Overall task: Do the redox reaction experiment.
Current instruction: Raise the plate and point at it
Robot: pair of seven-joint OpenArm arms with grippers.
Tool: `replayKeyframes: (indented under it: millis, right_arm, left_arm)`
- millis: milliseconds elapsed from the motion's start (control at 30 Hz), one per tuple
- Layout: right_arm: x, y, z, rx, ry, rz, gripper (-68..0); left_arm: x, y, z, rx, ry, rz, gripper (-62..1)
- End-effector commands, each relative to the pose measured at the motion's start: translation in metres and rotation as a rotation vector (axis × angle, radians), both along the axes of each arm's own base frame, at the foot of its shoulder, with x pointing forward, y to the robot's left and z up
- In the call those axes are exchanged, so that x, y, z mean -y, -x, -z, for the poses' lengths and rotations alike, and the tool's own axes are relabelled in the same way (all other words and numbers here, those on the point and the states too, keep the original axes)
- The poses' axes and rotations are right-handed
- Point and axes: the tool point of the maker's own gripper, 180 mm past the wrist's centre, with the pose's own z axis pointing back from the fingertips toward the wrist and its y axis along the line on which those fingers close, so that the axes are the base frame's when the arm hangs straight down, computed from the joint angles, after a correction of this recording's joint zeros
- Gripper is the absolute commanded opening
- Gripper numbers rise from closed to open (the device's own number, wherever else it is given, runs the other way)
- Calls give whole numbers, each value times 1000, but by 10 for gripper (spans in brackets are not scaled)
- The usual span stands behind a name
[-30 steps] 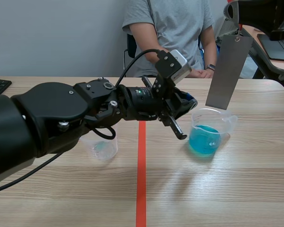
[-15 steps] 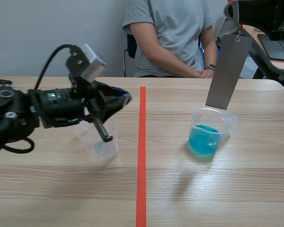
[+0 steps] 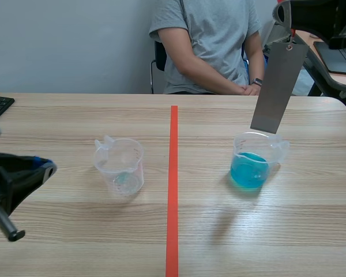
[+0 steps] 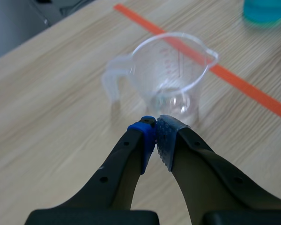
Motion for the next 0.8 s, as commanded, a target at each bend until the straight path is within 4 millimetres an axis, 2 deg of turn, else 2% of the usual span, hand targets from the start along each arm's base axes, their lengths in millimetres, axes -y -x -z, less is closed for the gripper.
replayKeyframes:
  millis: [0, 200, 400, 600, 767]
  right_arm:
    - [3, -1, -19, 55, -5, -1, -660]
    - [3, -1, -19, 55, -5, -1, -660]
    - [3, -1, -19, 55, -5, -1, -660]
    - [3, -1, -19, 55, -6, -1, -660]
    - [3, -1, -19, 56, -5, -1, -660]
  left_arm:
    - [0, 6, -6, 17, 35, -24, -560]
    - [-37, 45, 9, -68, 11, -163, -560]
    - [-64, 80, 20, -131, 5, -291, -560]
    - [-76, 102, 27, -176, -2, -361, -560]
    - [-78, 109, 30, -192, 3, -384, -560]
